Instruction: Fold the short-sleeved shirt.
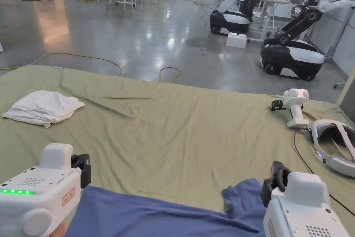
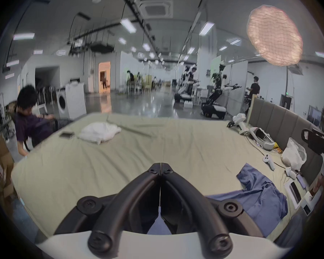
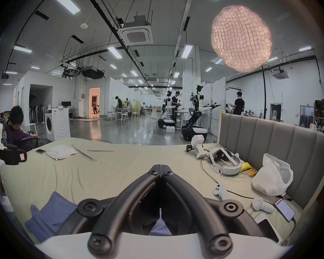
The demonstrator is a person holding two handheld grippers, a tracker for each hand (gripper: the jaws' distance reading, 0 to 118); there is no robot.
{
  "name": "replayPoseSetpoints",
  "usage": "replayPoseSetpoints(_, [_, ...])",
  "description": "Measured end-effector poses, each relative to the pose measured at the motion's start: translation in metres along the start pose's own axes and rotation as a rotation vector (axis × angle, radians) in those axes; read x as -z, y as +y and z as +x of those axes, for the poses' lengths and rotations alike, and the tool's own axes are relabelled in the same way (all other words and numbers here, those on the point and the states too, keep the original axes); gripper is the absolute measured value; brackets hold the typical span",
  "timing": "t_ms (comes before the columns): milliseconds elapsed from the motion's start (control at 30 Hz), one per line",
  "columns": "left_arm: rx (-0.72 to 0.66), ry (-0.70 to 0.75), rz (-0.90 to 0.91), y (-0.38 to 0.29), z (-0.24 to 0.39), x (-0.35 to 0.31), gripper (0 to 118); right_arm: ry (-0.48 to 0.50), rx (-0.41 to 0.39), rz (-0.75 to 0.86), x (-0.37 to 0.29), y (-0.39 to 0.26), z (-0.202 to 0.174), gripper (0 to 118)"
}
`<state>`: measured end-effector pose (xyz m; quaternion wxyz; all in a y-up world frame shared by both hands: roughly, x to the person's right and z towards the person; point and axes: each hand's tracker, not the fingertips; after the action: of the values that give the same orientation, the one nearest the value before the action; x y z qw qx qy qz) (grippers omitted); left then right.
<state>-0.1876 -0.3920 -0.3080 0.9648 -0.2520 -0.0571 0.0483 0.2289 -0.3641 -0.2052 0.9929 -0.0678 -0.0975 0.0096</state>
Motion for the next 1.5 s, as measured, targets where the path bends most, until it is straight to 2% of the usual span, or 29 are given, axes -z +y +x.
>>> replayPoseSetpoints(167, [-0.069,-0.020,-0.289,-0.005,-0.055,0.077,1,-0.003,-0.013,-0.069,0.012,-0.013,0.010,0])
replayPoseSetpoints(333, [-0.081,-0.034,-0.499,-0.011,-0.076,0.145,2,-0.009,-0.020,-0.140,0.024,-0.026,0.015,0])
replayPoseSetpoints(367, [-0.093,-0.037,-0.525,-0.013,-0.079,0.159,7,-0.011,-0.023,-0.154,0.027,-0.029,0.016,0])
replayPoseSetpoints(400, [-0.106,-0.042,-0.563,-0.014,-0.081,0.173,17,-0.013,-0.027,-0.165,0.027,-0.033,0.016,0])
replayPoseSetpoints(433, [-0.120,-0.054,-0.594,-0.016,-0.080,0.179,35,-0.012,-0.032,-0.178,0.028,-0.036,0.017,0])
replayPoseSetpoints(467, [-0.127,-0.059,-0.622,-0.018,-0.079,0.190,45,-0.014,-0.040,-0.192,0.030,-0.038,0.018,0])
replayPoseSetpoints(533, [-0.103,-0.057,-0.651,-0.023,-0.075,0.206,59,-0.020,-0.054,-0.212,0.031,-0.044,0.020,0])
replayPoseSetpoints(667, [-0.009,-0.020,-0.725,-0.039,-0.060,0.226,59,-0.039,-0.073,-0.254,0.034,-0.053,0.028,0])
replayPoseSetpoints(767, [0.054,0.020,-0.694,-0.042,-0.050,0.222,59,-0.056,-0.068,-0.289,0.040,-0.059,0.036,0])
replayPoseSetpoints(833, [0.089,0.043,-0.676,-0.044,-0.042,0.218,54,-0.065,-0.051,-0.317,0.046,-0.063,0.043,0])
replayPoseSetpoints(900, [0.168,0.051,-0.654,-0.045,-0.034,0.213,38,-0.081,-0.031,-0.364,0.058,-0.067,0.051,0])
replayPoseSetpoints(933, [0.172,0.045,-0.651,-0.045,-0.033,0.211,21,-0.092,-0.029,-0.396,0.064,-0.068,0.054,0])
replayPoseSetpoints(967, [0.159,0.026,-0.651,-0.045,-0.033,0.208,11,-0.100,-0.029,-0.432,0.073,-0.069,0.059,0])
replayPoseSetpoints(1000, [0.153,0.023,-0.647,-0.044,-0.033,0.205,7,-0.100,-0.024,-0.469,0.084,-0.070,0.065,5])
replayPoseSetpoints(1133, [0.102,0.009,-0.594,-0.040,-0.040,0.190,6,-0.042,0.022,-0.636,0.135,-0.080,0.093,58])
replayPoseSetpoints(1167, [0.087,-0.003,-0.586,-0.039,-0.042,0.184,6,-0.030,0.023,-0.687,0.150,-0.083,0.098,62])
replayPoseSetpoints(1300, [0.067,-0.013,-0.535,-0.034,-0.043,0.161,6,0.031,-0.011,-0.879,0.211,-0.109,0.117,65])
replayPoseSetpoints(1367, [0.069,-0.012,-0.513,-0.034,-0.041,0.152,6,0.031,-0.063,-0.956,0.230,-0.122,0.113,65])
replayPoseSetpoints(1433, [0.060,-0.012,-0.503,-0.035,-0.041,0.142,6,0.055,-0.083,-0.999,0.247,-0.137,0.113,65])
replayPoseSetpoints(1500, [0.040,-0.012,-0.491,-0.039,-0.043,0.136,6,0.048,-0.067,-1.039,0.261,-0.153,0.116,64])
